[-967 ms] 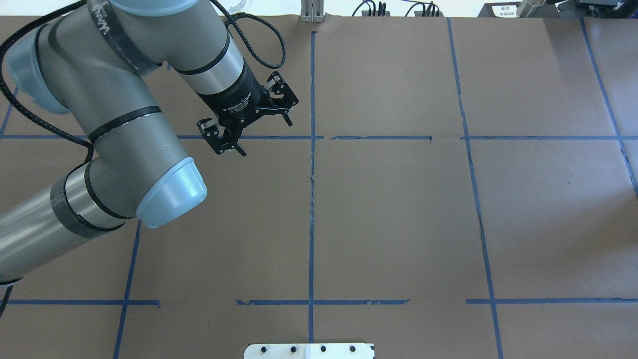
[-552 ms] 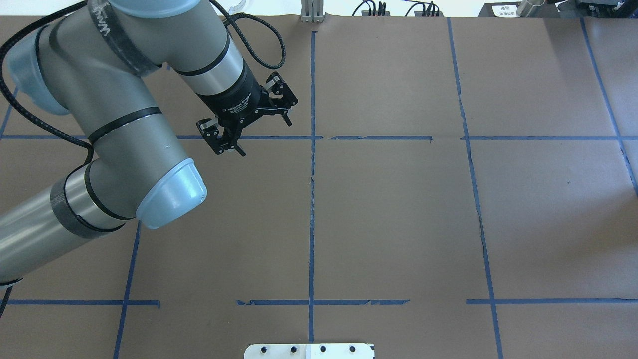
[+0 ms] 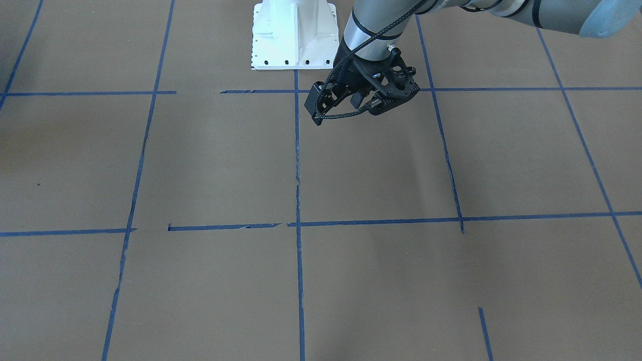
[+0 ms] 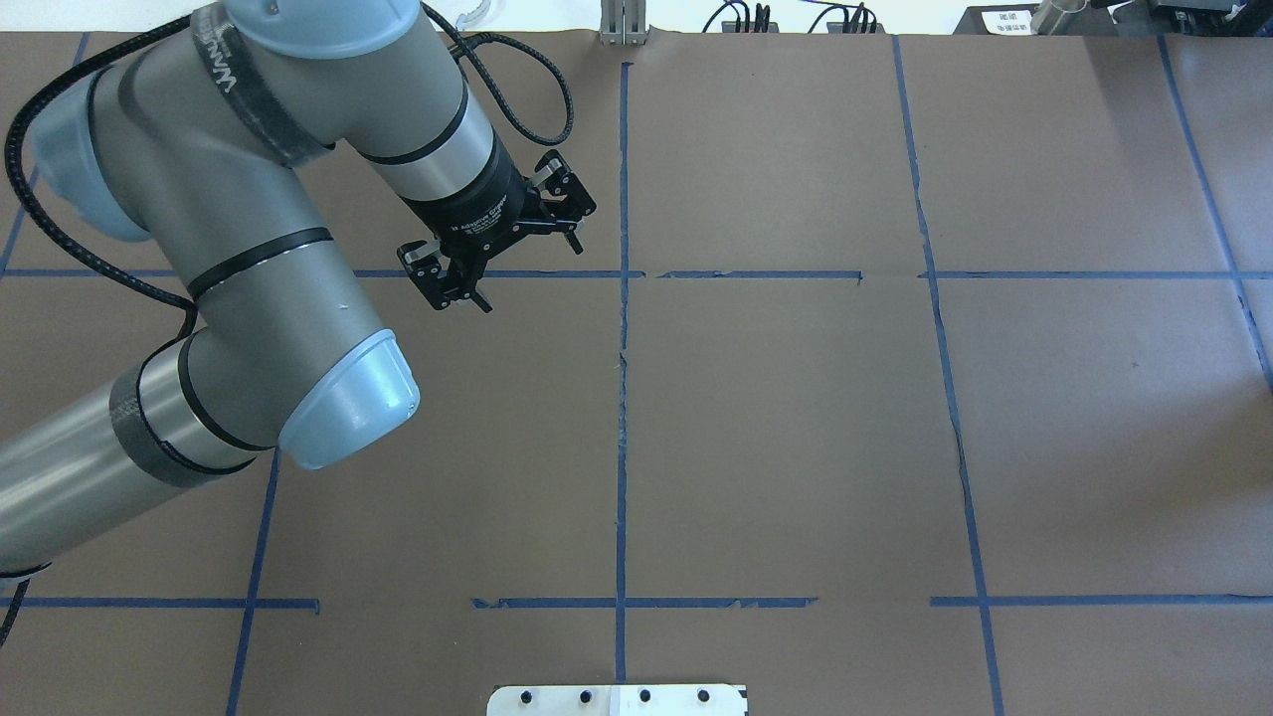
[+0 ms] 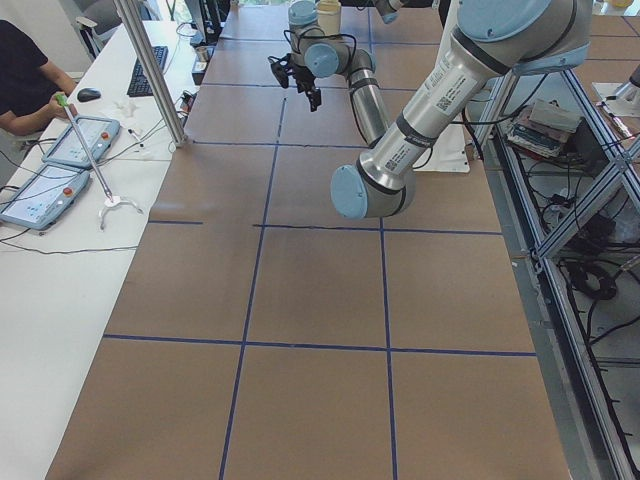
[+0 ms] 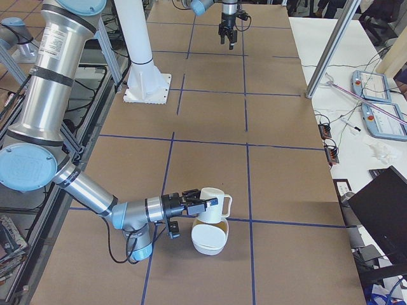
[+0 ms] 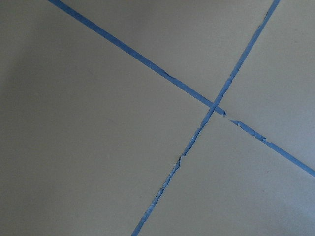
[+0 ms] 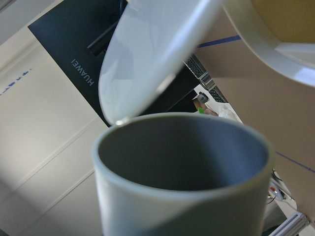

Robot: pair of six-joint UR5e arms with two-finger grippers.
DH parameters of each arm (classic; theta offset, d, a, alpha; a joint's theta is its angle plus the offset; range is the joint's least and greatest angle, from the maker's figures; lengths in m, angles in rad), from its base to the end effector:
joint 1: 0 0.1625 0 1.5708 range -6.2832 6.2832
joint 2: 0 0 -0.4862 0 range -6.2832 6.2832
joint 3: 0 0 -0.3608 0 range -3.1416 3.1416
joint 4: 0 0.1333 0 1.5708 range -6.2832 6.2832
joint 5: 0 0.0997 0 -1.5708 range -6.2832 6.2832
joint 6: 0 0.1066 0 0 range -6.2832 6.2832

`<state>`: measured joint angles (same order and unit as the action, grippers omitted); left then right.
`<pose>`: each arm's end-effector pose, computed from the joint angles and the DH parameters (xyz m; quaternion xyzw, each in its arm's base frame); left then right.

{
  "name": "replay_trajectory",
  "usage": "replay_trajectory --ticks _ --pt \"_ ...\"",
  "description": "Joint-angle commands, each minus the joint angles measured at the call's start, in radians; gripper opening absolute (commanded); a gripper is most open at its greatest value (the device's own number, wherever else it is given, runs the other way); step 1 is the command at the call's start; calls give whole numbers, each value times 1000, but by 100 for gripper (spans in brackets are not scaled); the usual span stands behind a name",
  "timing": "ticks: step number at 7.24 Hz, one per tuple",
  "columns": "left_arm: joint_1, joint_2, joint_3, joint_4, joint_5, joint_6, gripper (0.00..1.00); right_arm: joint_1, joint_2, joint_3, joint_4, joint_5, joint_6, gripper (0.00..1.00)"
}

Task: Left arm hands cup to right arm to dump lemon

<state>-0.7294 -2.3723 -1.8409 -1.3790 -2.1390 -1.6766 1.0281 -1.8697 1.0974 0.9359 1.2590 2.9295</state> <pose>0.4376 -0.4930 0.1644 -0.1160 0.4669 -0.2431 0.8423 0.0393 -0.2563 0.7640 -0.0249 -0.7595 0.6378 0.1255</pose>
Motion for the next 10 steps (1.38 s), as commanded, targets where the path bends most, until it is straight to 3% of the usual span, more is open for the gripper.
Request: replay_trajectory --ticks 1,4,6,7,9,10 --pt "1 -2 -1 0 1 0 100 0 1 146 -200 3 -192 2" --pt "1 -1 -17 0 1 0 100 -43 58 263 -416 3 -483 2" --pt "1 -1 -20 0 1 0 100 -141 67 454 -690 0 -800 3" --pt "1 -1 -20 0 1 5 100 -182 108 510 -763 -9 -943 3" --pt "1 -4 -20 0 1 6 100 -255 235 512 -938 -47 -1218 2" --pt "1 -16 -17 0 1 8 100 -352 288 503 -997 -138 -1398 2"
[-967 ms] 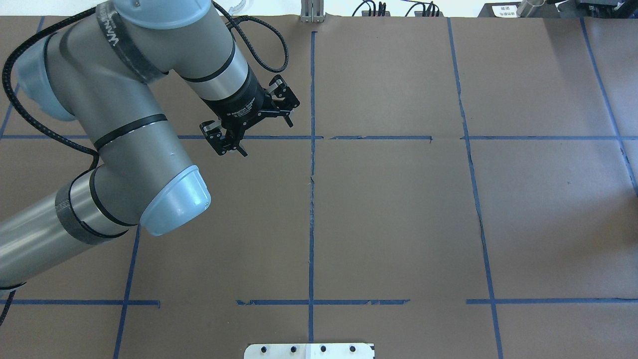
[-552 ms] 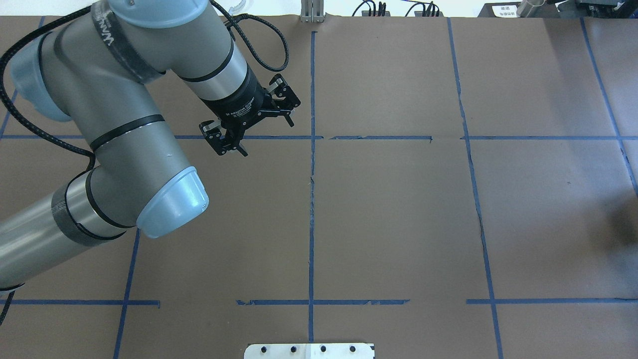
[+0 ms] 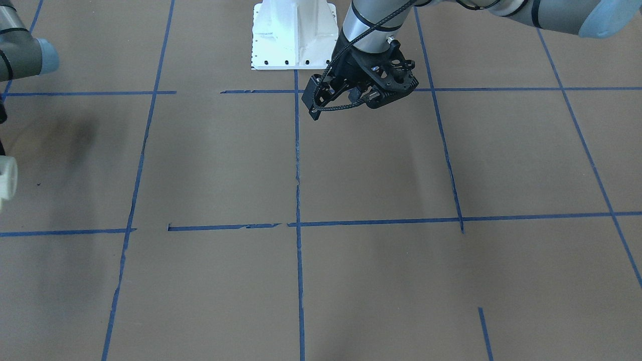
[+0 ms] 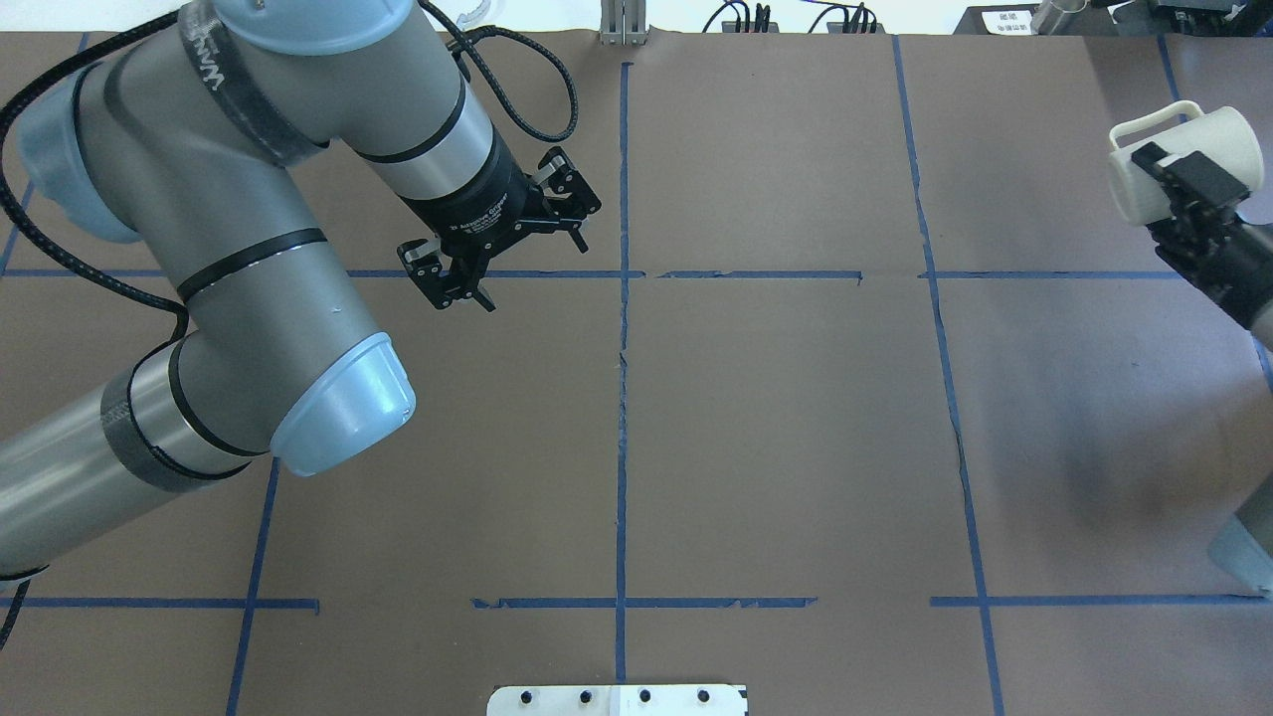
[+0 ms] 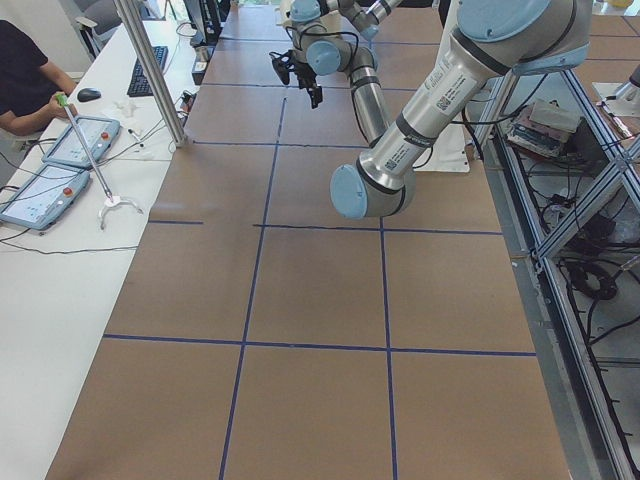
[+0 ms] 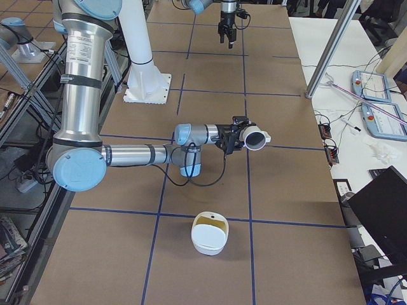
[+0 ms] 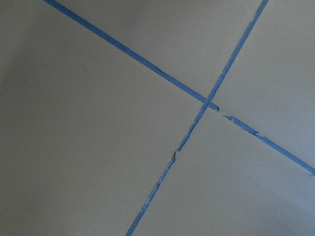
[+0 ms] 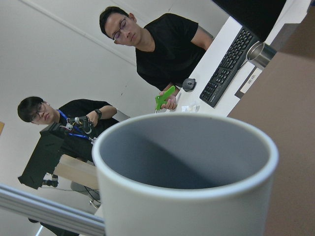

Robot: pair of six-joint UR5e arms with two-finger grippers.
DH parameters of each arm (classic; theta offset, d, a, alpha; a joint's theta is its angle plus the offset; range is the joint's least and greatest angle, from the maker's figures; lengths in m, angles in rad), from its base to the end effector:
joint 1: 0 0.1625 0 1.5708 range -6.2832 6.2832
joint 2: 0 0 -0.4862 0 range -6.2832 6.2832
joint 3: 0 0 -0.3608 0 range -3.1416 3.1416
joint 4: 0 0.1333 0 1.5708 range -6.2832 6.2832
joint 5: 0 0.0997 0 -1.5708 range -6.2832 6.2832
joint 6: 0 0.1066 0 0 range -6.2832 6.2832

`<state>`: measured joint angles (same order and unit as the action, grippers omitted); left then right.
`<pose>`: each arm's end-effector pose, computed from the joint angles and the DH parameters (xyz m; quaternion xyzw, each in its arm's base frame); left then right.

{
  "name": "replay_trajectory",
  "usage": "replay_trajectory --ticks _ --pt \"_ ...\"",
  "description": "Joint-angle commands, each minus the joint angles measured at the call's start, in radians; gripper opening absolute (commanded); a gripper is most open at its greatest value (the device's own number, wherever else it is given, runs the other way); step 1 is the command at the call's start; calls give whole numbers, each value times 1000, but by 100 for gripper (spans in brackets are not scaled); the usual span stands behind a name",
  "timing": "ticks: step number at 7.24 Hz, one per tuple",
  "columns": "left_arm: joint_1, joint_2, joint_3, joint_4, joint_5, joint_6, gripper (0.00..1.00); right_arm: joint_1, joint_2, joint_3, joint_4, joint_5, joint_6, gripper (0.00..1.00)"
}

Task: Left arm hands cup to right arm to dump lemon

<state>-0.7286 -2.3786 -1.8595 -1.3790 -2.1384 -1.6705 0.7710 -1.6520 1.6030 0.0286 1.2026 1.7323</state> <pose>0.4332 -0.4885 0.1547 -0.1097 0.4769 -0.2354 0.8397 -0.1833 -0.4175 0.5671 0.3312 -0.6171 0.4301 0.5697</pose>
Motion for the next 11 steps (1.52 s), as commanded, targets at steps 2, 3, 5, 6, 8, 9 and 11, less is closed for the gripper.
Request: replay_trajectory --ticks 2,3,5,6,8,9,11 --pt "0 -36 20 0 3 3 100 -299 228 -17 -261 -313 -510 2" --pt "2 -57 26 0 17 3 100 -391 323 -23 -324 -366 -552 2" --pt "8 -123 69 14 28 5 100 -493 452 -46 -492 -487 -652 2" --pt "11 -148 92 17 52 3 100 -536 519 -48 -629 -582 -712 2" --pt "38 -171 140 51 72 3 100 -574 615 -46 -810 -641 -749 3" --pt "49 -171 158 52 75 3 100 -584 647 -46 -891 -675 -752 3" --pt "86 -169 169 69 118 5 100 -593 669 -44 -920 -683 -752 3"
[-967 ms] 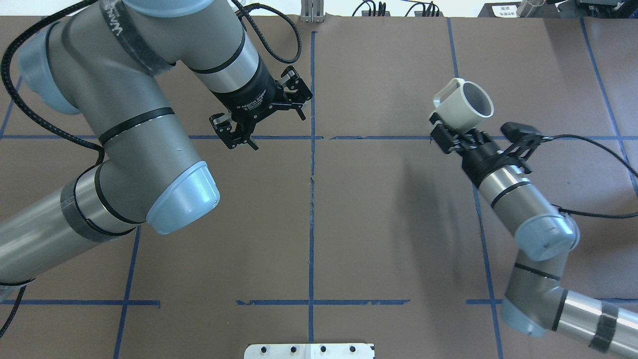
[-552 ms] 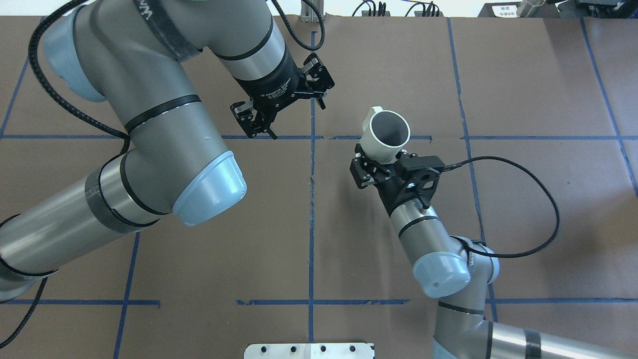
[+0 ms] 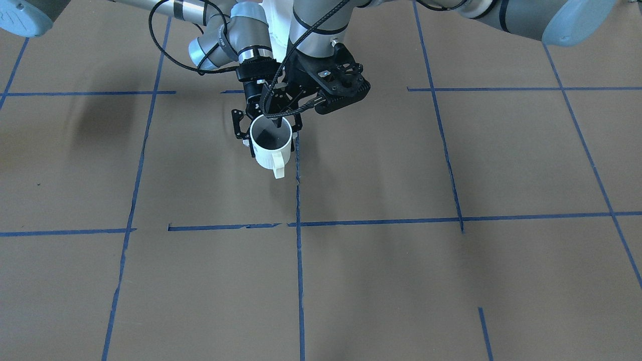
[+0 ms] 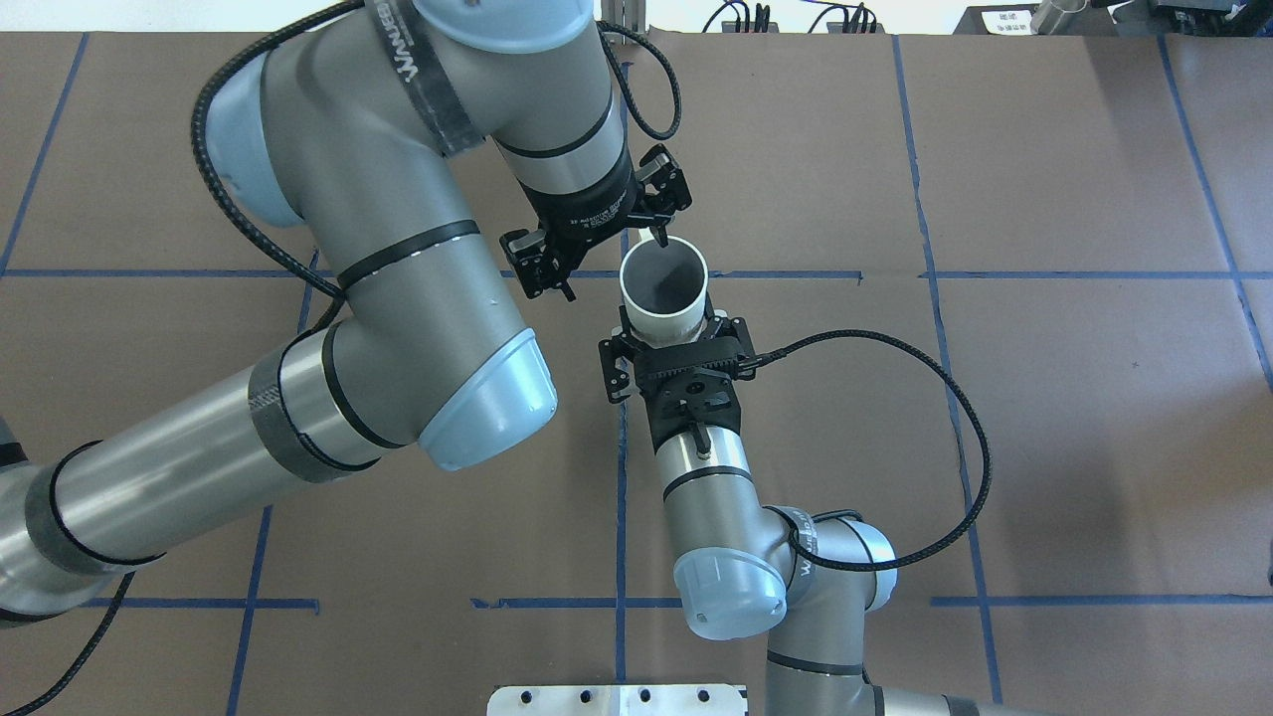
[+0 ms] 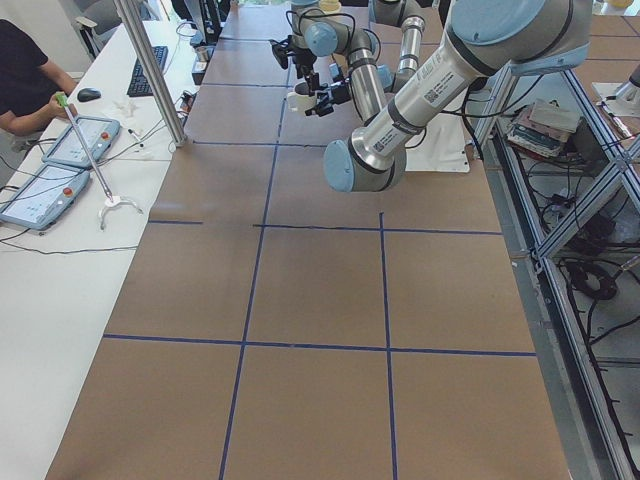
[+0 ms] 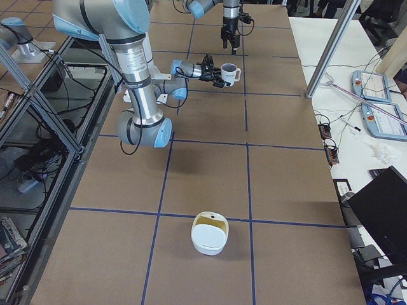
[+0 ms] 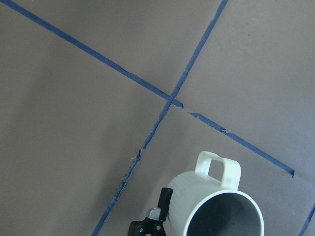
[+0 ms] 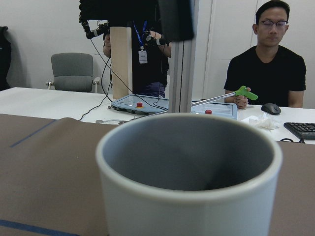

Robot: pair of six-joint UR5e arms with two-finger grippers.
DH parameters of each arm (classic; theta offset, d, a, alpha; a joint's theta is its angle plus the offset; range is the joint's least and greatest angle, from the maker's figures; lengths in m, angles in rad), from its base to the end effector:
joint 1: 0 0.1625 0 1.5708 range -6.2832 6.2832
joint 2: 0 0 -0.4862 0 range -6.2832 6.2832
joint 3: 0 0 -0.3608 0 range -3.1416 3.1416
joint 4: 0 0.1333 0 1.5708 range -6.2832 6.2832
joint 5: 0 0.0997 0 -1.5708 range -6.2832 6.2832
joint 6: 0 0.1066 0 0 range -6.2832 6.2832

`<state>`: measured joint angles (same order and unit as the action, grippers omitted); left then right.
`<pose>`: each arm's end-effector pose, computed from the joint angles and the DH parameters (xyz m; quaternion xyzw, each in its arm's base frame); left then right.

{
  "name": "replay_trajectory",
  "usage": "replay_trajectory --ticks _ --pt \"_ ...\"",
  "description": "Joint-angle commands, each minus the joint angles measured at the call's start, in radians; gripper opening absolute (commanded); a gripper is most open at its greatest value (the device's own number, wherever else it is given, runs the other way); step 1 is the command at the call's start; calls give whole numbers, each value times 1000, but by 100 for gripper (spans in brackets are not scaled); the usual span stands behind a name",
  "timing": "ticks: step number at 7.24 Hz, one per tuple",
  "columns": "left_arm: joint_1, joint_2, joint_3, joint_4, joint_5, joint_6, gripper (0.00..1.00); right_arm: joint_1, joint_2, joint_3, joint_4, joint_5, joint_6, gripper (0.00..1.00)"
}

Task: Left arm hands cup to right arm to dump lemon

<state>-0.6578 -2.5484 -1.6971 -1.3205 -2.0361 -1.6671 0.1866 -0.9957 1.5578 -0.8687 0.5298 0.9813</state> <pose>0.5040 -0.4974 0.0996 -0.0900 0.4452 -0.2374 0.8587 -0.5981 -0.3422 0.2994 0.5654 -0.3227 0.1478 0.7446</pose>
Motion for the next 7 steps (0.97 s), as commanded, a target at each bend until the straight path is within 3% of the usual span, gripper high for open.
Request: replay_trajectory --ticks 1,2,4,6,7 --pt "18 8 5 12 16 1 100 -10 12 1 -23 -17 -3 3" --pt "20 10 7 17 16 1 94 -10 12 4 -23 -17 -6 3" --pt "26 10 10 18 16 1 72 -10 18 11 -21 -19 -9 3" --pt "26 11 11 18 16 1 59 -10 19 21 -21 -17 -9 3" --pt "26 11 11 18 16 0 44 -10 19 21 -21 -17 -10 3"
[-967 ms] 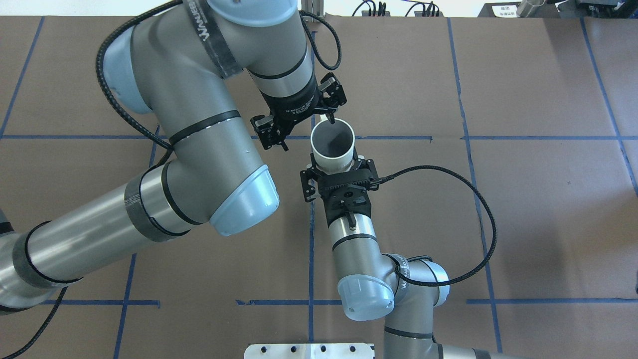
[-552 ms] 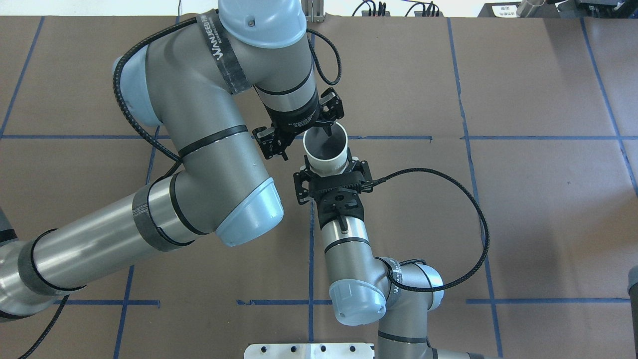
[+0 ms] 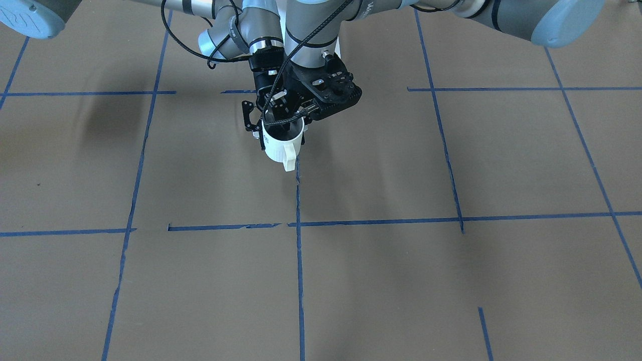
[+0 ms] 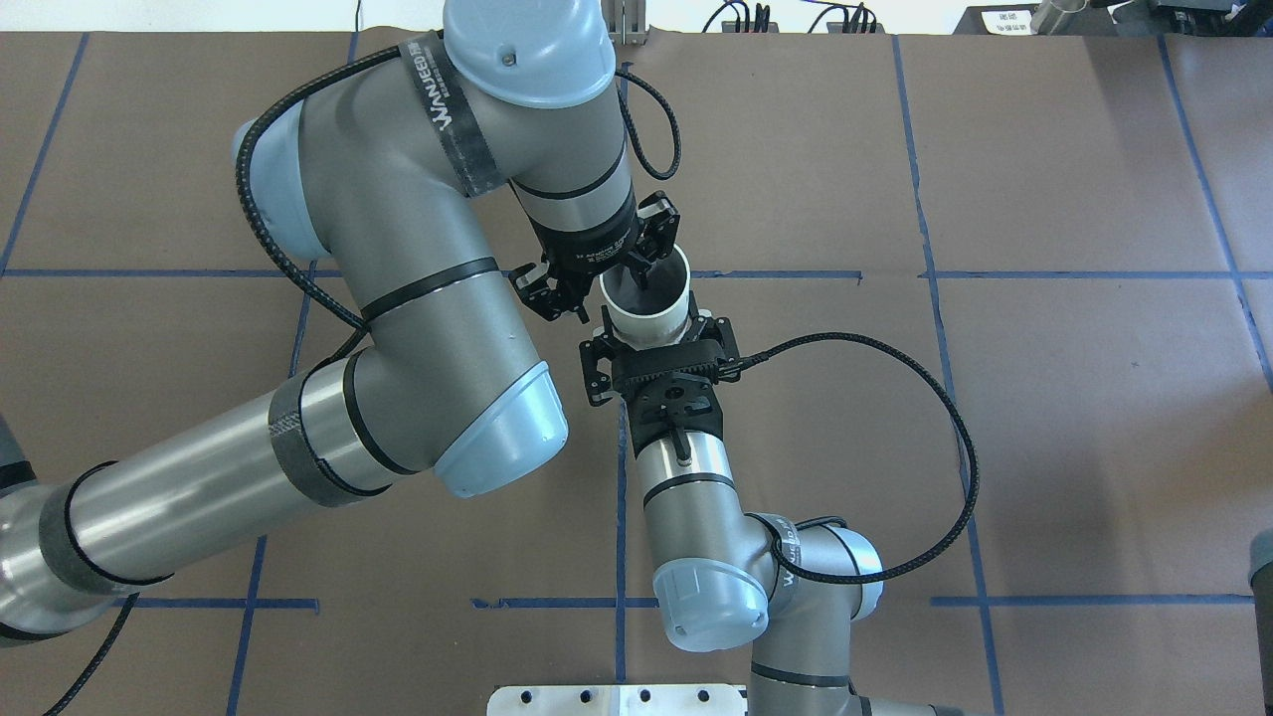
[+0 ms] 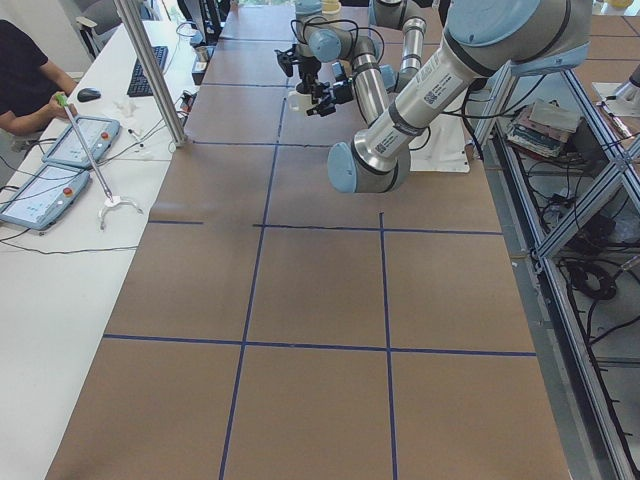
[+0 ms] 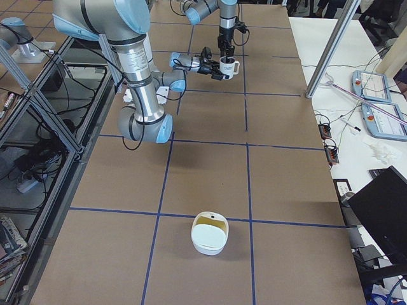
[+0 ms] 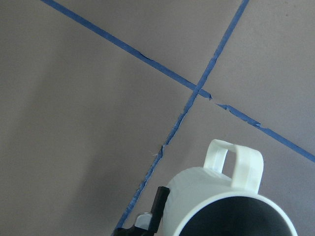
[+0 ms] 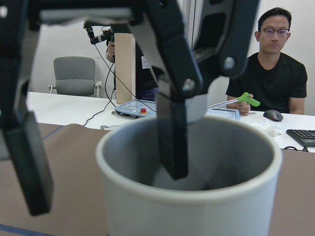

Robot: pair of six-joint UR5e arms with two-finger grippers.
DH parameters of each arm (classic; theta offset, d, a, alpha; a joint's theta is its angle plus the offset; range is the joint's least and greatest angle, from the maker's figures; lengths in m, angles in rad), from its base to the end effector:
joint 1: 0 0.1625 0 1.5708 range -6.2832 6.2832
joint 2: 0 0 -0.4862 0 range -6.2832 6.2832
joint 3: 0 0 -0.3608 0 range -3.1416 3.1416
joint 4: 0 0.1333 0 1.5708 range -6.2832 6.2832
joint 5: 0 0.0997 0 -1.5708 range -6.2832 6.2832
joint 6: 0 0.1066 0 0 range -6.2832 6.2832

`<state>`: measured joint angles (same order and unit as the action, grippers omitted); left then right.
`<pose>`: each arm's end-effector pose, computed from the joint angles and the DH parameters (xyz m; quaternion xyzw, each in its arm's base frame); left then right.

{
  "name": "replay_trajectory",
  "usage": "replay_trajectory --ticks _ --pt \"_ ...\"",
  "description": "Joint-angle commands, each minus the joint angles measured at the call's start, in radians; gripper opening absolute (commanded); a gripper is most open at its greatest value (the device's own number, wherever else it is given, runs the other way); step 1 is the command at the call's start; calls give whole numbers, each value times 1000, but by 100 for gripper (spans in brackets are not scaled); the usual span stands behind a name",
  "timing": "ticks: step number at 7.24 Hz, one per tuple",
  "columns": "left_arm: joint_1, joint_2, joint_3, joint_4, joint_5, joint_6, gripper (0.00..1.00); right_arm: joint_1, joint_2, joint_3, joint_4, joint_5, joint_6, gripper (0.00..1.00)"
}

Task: Left arm hands cup to right arm to dump lemon

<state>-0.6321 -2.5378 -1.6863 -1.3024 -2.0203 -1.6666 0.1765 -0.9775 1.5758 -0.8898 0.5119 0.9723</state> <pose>0.5196 -0.4883 0.1133 -0.0951 0.4264 -0.2362 0.8680 -0.5988 -0.3366 0.2819 0.5698 -0.3239 0.1498 0.7402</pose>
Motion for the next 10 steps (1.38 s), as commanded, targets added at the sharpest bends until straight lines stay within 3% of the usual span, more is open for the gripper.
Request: replay_trajectory --ticks 1,2,4,6,8,9,10 --pt "0 -1 0 0 0 -1 16 0 0 6 0 0 -9 12" --pt "-1 -2 -1 0 -2 -1 0 -2 -1 4 3 0 -9 33" --pt "-1 -4 -21 23 -6 -10 0 -23 -6 3 21 0 9 100" --pt "-6 0 -85 66 -9 -12 0 -64 -49 -92 43 -19 3 100" --pt "-23 2 -139 94 -9 -12 0 -71 -70 -105 46 -15 0 100" --pt "-61 28 -174 95 -11 -9 0 -66 -64 -77 57 19 -15 100" --pt "-66 110 -250 92 -11 4 0 -17 -69 9 67 142 -73 100"
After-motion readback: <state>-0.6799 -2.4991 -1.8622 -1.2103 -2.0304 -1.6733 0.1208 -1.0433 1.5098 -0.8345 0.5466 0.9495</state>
